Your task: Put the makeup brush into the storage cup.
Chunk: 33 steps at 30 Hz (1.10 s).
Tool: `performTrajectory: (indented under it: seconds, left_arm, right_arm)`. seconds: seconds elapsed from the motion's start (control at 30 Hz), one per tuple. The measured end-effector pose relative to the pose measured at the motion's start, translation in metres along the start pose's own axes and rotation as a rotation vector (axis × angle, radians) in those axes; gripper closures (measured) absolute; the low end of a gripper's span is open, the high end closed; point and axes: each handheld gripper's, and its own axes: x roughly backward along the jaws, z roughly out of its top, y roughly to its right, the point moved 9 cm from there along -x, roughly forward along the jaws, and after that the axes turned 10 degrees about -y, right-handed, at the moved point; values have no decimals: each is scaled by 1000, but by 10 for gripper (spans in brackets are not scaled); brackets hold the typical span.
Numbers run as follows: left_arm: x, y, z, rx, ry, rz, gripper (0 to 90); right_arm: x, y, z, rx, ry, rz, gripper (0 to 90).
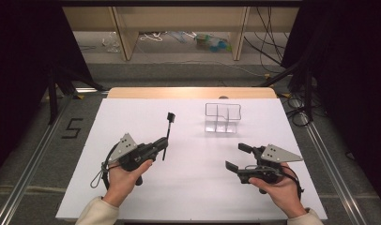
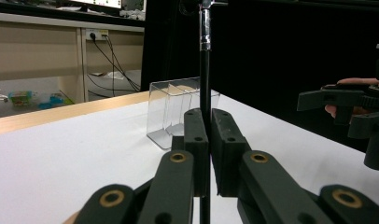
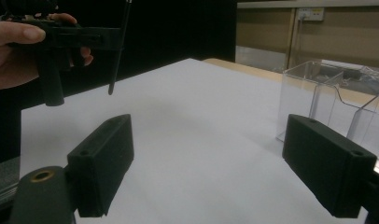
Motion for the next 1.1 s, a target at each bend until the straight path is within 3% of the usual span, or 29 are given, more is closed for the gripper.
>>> performTrajectory:
  seconds: [0.1,0.2,0.23,0.33,0.37,0.77,1.1]
  left_arm:
    - [0,0,0,1,0,0,854]
    - [0,0,1,-3,2,-1,854]
    - [0,0,1,-4,2,1,854]
    - [-1,1,1,-5,4,-3,854]
    - [-1,1,1,-8,3,-4,854]
    - [-14,16,5,-24,2,-30,854]
    - [-23,25,6,-40,-2,-45,854]
  right_arm:
    - [-4,-2,3,2,14,15,176]
    - [-4,-2,1,6,-31,12,176]
    - [-6,-1,3,11,-2,2,176]
    - [-6,-2,2,5,-27,13,177]
    - [-7,-3,4,1,-2,15,178]
    - [-14,-9,16,10,-9,35,191]
    - [-28,-21,31,20,9,86,231]
